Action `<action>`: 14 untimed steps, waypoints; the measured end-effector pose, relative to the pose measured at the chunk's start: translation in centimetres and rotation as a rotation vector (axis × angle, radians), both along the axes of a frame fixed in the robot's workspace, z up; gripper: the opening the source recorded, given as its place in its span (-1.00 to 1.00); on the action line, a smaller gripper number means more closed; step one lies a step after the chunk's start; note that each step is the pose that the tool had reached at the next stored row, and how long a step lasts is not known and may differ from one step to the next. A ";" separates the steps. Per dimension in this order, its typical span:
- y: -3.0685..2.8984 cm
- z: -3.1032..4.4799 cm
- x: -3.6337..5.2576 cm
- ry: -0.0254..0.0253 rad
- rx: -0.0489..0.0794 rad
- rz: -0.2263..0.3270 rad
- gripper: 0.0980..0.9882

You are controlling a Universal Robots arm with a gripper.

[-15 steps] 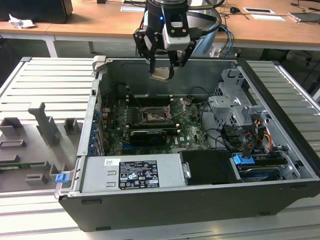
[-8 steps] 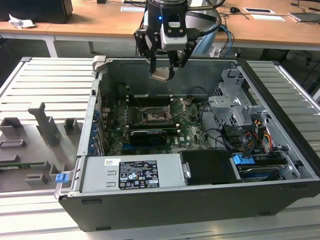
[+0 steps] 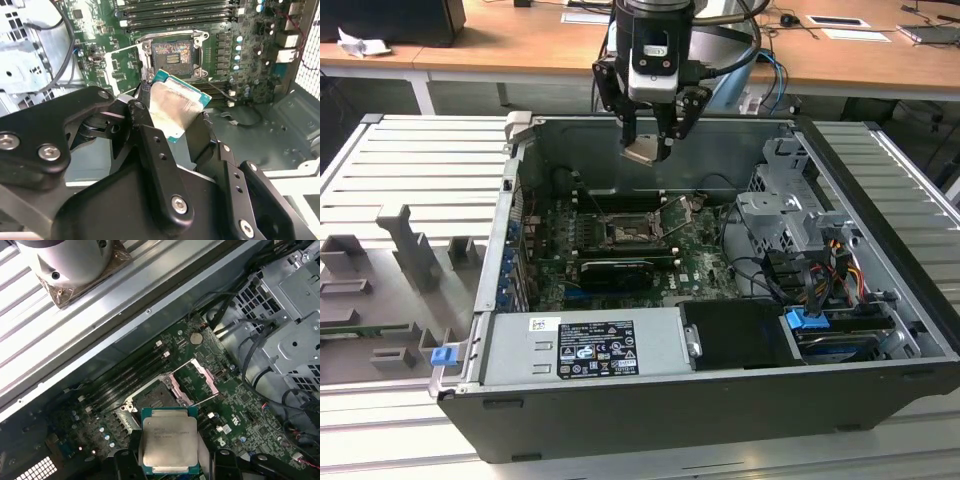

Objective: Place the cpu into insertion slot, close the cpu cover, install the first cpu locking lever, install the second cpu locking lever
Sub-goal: 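Place the cpu into insertion slot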

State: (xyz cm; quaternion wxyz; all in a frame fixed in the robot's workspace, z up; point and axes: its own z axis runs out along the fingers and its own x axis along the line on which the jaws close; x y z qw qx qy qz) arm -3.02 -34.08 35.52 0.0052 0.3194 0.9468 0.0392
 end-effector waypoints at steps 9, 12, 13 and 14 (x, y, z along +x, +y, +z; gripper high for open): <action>0.00 -0.26 0.00 0.0001 -0.001 -0.156 -0.04; 0.00 -0.37 0.00 0.0000 -0.001 -0.183 -0.04; 0.00 -0.43 0.00 0.0001 -0.001 -0.201 -0.04; 0.00 -0.48 0.00 0.0001 -0.001 -0.211 -0.04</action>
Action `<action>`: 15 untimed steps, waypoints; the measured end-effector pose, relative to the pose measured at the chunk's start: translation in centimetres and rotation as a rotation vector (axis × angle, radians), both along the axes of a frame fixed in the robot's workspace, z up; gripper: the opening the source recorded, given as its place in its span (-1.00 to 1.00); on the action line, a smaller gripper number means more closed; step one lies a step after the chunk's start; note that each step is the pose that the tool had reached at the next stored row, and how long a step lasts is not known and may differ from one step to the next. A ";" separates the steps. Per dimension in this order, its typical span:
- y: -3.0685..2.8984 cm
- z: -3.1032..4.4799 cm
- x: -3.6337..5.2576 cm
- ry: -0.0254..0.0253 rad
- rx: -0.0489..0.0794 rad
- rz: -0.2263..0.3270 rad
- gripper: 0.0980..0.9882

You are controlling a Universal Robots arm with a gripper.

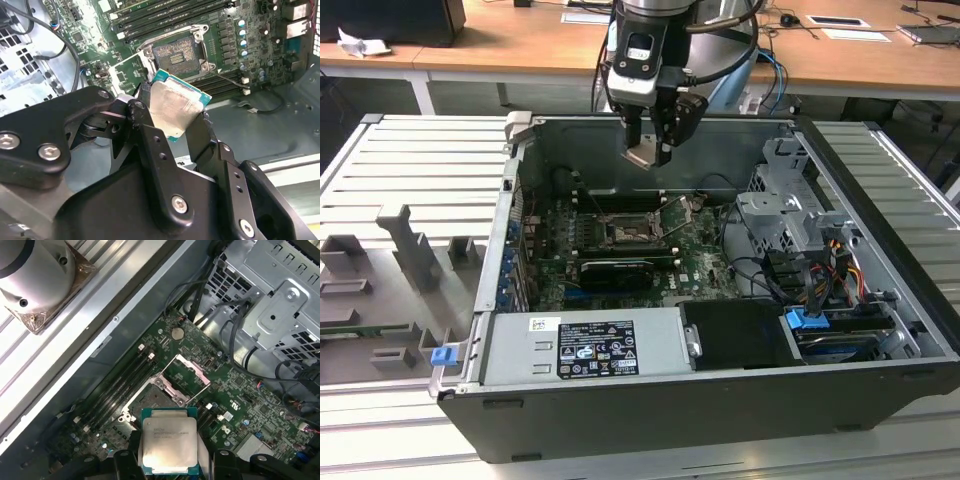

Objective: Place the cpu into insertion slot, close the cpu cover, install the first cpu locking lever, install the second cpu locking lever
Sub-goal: 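Place the cpu into insertion slot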

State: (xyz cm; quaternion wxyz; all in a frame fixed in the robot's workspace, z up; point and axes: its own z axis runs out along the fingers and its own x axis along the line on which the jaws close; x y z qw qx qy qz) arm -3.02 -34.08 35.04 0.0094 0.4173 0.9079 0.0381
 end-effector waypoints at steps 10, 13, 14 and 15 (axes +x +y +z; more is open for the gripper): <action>0.00 -0.81 0.00 0.0001 -0.004 -0.178 -0.04; 0.00 -0.93 0.00 0.0002 -0.004 -0.223 -0.04; 0.00 -0.97 0.00 0.0003 -0.004 -0.245 -0.04; 0.00 -1.00 0.00 0.0003 -0.004 -0.260 -0.04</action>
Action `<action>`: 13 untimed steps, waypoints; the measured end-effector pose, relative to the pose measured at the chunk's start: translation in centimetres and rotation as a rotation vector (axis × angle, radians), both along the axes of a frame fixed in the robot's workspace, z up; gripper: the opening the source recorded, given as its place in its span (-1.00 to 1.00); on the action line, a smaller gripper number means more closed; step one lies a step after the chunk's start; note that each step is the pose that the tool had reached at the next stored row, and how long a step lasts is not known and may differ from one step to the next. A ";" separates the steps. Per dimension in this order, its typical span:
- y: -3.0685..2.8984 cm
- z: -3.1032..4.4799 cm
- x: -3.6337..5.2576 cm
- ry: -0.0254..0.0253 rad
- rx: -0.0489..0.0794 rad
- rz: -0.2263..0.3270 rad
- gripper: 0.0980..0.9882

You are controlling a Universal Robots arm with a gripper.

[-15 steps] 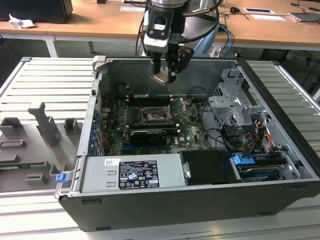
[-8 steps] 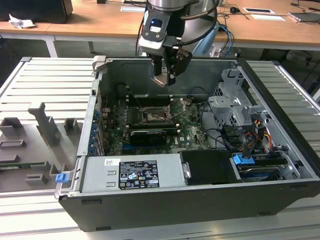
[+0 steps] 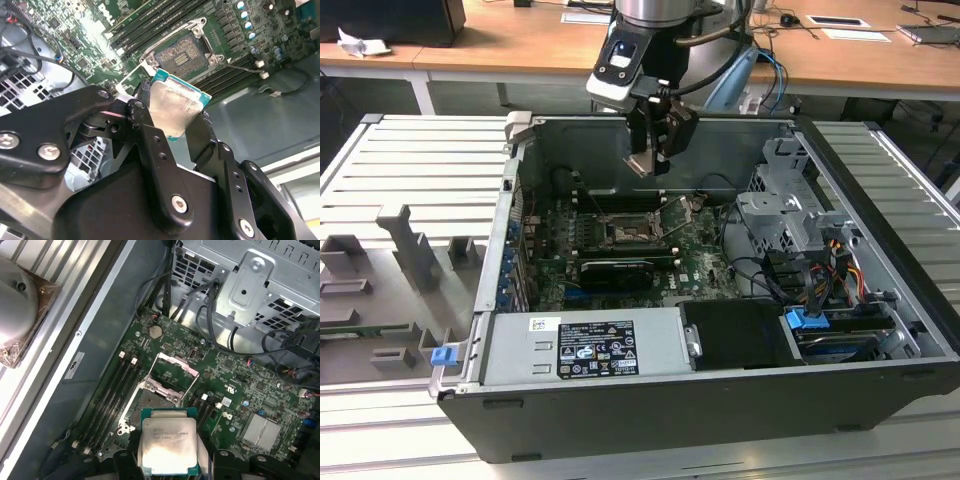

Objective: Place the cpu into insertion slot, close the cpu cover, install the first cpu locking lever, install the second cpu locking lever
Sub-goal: 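Place the cpu into insertion slot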

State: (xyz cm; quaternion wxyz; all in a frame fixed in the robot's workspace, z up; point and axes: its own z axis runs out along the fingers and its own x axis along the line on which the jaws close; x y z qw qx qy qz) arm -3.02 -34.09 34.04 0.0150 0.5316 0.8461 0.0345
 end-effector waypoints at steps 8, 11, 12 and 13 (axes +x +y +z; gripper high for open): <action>0.00 -0.18 0.00 0.0000 0.000 -0.096 -0.04; 0.00 -0.41 0.00 0.0000 0.000 -0.119 -0.04; 0.00 -0.52 0.00 0.0001 0.000 -0.130 -0.04; 0.00 -0.67 0.00 0.0005 0.000 -0.164 -0.04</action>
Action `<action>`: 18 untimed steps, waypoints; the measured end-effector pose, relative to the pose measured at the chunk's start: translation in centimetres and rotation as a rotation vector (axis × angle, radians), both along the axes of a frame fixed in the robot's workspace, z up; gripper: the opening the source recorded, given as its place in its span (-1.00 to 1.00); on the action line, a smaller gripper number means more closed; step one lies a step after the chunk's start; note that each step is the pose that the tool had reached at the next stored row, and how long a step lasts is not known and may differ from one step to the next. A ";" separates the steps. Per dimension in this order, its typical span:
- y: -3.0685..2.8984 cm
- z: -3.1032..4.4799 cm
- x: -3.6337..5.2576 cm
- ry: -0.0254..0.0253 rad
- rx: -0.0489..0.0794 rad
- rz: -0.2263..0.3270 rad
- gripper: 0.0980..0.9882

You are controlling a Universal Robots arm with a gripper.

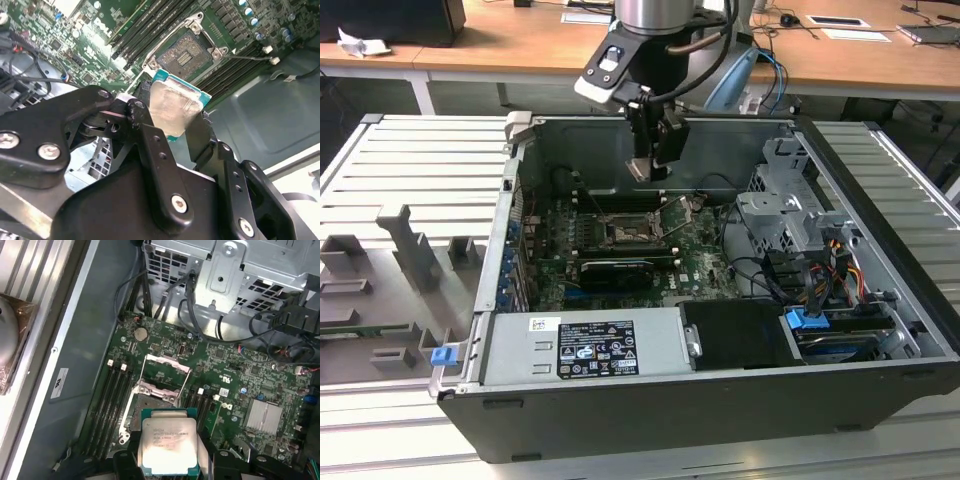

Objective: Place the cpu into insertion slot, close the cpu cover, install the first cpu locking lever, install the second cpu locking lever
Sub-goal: 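Place the cpu into insertion slot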

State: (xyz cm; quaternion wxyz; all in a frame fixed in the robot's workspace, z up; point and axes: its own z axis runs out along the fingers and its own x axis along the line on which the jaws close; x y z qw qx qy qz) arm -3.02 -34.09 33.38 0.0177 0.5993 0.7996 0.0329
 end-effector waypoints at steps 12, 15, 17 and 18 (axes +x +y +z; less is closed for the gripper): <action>0.00 -1.02 -0.39 0.0010 0.000 -0.112 -0.04; 0.00 -1.20 -0.39 0.0010 0.001 -0.112 -0.04; 0.00 -1.31 -0.40 0.0011 0.001 -0.112 -0.04; 0.00 -1.35 -0.40 0.0011 0.001 -0.112 -0.04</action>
